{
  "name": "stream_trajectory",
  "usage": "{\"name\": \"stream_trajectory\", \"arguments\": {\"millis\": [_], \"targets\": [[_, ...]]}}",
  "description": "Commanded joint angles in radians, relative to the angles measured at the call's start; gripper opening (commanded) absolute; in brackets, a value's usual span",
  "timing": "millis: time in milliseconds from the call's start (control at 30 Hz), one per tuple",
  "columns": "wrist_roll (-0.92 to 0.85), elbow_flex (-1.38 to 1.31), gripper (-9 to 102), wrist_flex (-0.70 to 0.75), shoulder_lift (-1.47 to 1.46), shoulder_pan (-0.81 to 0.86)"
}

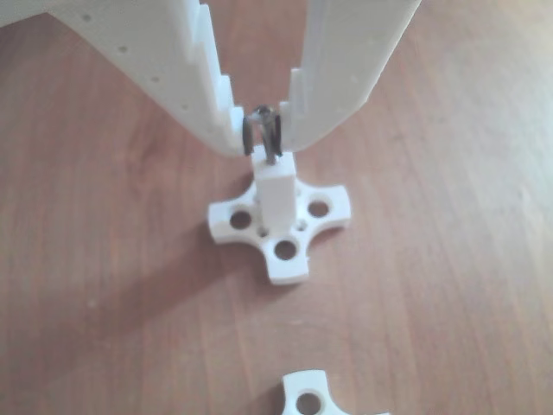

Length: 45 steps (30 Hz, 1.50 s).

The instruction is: Grab the screw and set it in the hole.

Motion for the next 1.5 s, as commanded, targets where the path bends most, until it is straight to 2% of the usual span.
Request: {"name": "stream_trajectory", "arguments": {"millis": [0, 200, 533, 1000, 1467], "targets": [[0.006, -0.067, 3, -0.014, 0.026, 0.005], [0.008, -0.067, 4, -0.015, 0.025, 0.005], [0.017, -0.071, 13, 0.008, 0.031, 0.005], [0.029, -0.109, 19, 0.094, 0.049, -0.003], [0.031, -0.098, 21, 0.132, 0.155, 0.020]]}}
